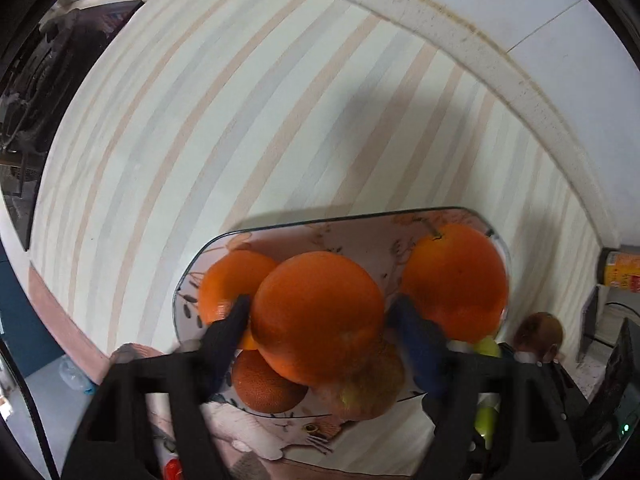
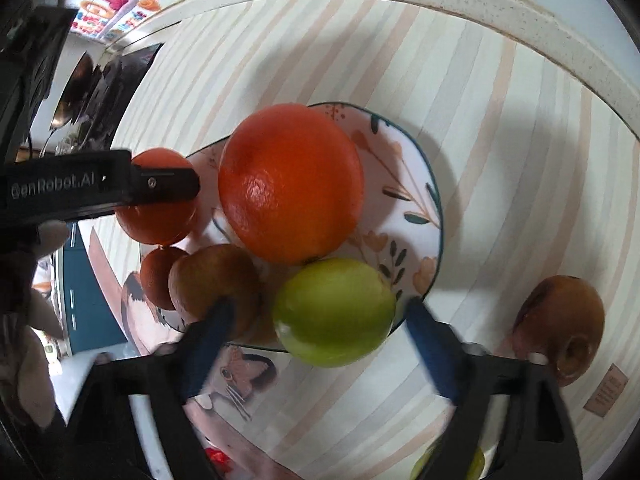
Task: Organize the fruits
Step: 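Place the orange and green apple on the plate and open both tools, then grasp the green apple with the right tool while the left tool grasps the brown apple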
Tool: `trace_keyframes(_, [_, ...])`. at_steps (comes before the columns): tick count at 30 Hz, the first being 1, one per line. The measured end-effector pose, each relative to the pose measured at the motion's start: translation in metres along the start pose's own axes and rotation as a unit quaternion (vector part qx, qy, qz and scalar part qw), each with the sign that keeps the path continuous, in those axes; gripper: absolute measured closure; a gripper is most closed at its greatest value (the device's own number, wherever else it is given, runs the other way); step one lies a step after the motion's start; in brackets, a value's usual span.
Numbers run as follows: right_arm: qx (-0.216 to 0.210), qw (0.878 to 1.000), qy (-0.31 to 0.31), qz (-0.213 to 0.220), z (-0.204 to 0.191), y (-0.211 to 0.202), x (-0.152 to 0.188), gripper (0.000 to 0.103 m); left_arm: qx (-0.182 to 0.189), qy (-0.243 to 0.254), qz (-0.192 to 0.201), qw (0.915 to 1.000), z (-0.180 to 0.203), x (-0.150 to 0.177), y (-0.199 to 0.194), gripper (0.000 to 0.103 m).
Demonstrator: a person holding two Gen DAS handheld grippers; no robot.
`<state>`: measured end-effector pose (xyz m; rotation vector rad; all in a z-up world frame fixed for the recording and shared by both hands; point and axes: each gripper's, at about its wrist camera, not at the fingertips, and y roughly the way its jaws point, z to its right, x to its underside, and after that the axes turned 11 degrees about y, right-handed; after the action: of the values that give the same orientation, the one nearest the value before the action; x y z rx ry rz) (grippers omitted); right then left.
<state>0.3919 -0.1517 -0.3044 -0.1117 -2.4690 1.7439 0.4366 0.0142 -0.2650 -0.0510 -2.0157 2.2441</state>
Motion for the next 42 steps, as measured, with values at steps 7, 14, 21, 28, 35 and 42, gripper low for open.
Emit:
trace_keyframes(7, [0.045,0.999,-0.011,0.029,-0.003,-0.025,-0.006,0.007,-0.005,-0.014,0.044,0.9989,-0.007,0.018,-0.03,0.003])
trace_keyframes(14, [0.086,0.992,-0.06,0.076,-0.014,-0.054,0.002,0.007,-0.071,-0.03,0.089,0.993,-0.011,0.074,-0.052,0.003])
trace_keyframes(21, [0.098,0.985,-0.088,0.113,-0.028,-0.085,0.029,0.007,-0.078,-0.056,0.126,0.9874,-0.011,0.123,-0.071,0.003])
trace_keyframes(28, [0.093,0.98,-0.104,0.142,-0.034,-0.118,0.068,0.007,-0.108,-0.047,0.169,0.9785,0.007,0.162,-0.097,0.003])
trace_keyframes(35, [0.082,0.976,-0.109,0.17,-0.033,-0.152,0.103,0.007,-0.105,-0.037,0.197,0.974,0.025,0.199,-0.121,0.003])
trace_keyframes(42, [0.071,0.97,-0.119,0.199,-0.038,-0.185,0.133,0.007,-0.101,-0.038,0.222,0.9692,0.038,0.225,-0.14,0.003])
